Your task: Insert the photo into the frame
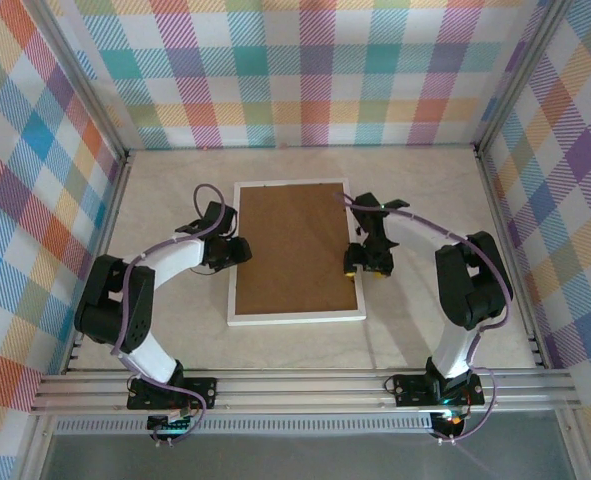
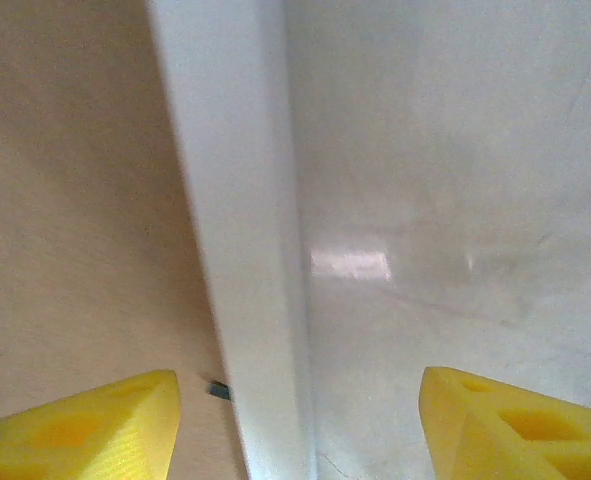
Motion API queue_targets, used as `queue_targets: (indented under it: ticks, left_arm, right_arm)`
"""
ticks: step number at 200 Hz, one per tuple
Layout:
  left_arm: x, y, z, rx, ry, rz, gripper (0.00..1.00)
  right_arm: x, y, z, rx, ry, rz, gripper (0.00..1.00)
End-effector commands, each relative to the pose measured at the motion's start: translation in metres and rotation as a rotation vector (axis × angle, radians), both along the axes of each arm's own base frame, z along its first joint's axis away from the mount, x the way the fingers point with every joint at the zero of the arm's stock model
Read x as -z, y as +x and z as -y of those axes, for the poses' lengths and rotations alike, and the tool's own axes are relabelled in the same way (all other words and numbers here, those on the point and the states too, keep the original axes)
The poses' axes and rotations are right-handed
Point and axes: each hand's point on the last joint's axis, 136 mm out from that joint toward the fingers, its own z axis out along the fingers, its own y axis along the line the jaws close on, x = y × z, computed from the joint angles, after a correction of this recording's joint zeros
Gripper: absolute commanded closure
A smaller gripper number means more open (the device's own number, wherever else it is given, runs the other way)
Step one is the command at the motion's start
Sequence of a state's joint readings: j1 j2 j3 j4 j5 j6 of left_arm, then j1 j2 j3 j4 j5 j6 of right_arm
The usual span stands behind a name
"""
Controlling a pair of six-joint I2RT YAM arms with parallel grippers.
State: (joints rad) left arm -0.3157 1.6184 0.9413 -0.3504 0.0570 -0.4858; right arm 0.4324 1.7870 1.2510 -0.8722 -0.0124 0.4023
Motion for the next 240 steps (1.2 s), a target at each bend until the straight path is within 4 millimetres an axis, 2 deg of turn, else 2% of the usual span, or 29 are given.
queue_targets:
  ticks: [1,27,54,68,87,119,134,137,161,198,220,225,240]
  left_arm:
    - [-0.035,0.012,0.003,-0.008,-0.072,0.066,0.46]
    - [-0.041,0.016,-0.010,-0.055,-0.083,0.084,0.39]
    - [-0.038,0.017,-0.028,-0.128,-0.099,0.079,0.23]
    - [-0.035,0.017,-0.038,-0.170,-0.108,0.075,0.17]
    - [-0.032,0.017,-0.049,-0.226,-0.131,0.075,0.15]
    - [-0.028,0.017,-0.063,-0.282,-0.152,0.078,0.14]
    - [-0.027,0.017,-0.068,-0.296,-0.146,0.076,0.14]
    - [-0.030,0.023,-0.068,-0.297,-0.153,0.104,0.14]
    - [-0.024,0.026,-0.070,-0.306,-0.156,0.102,0.15]
    - [-0.024,0.037,-0.074,-0.285,-0.124,0.105,0.22]
    - [-0.032,0.054,-0.080,-0.250,-0.068,0.129,0.28]
    - [-0.028,0.051,-0.081,-0.245,-0.053,0.101,0.30]
    - [-0.027,0.059,-0.081,-0.219,-0.037,0.099,0.34]
  right_arm:
    - [-0.027,0.039,0.005,-0.016,-0.009,0.125,0.34]
    - [-0.036,0.082,-0.002,0.008,0.048,0.201,0.34]
    - [-0.039,0.128,-0.018,0.015,0.130,0.261,0.35]
    - [-0.034,0.143,-0.027,0.003,0.166,0.267,0.36]
    - [-0.023,0.156,-0.029,-0.001,0.152,0.264,0.39]
    - [0.001,0.161,-0.020,-0.004,0.094,0.237,0.50]
    - [0.011,0.158,-0.015,-0.005,0.064,0.216,0.52]
    - [0.013,0.157,-0.014,-0.002,0.054,0.212,0.53]
    - [0.022,0.151,-0.008,0.005,0.032,0.196,0.63]
    - [0.023,0.144,-0.014,-0.033,0.069,0.195,0.87]
    - [0.020,0.138,-0.019,-0.078,0.104,0.202,0.91]
    - [0.019,0.137,-0.020,-0.091,0.108,0.203,0.91]
    - [0.018,0.132,-0.022,-0.133,0.124,0.206,0.93]
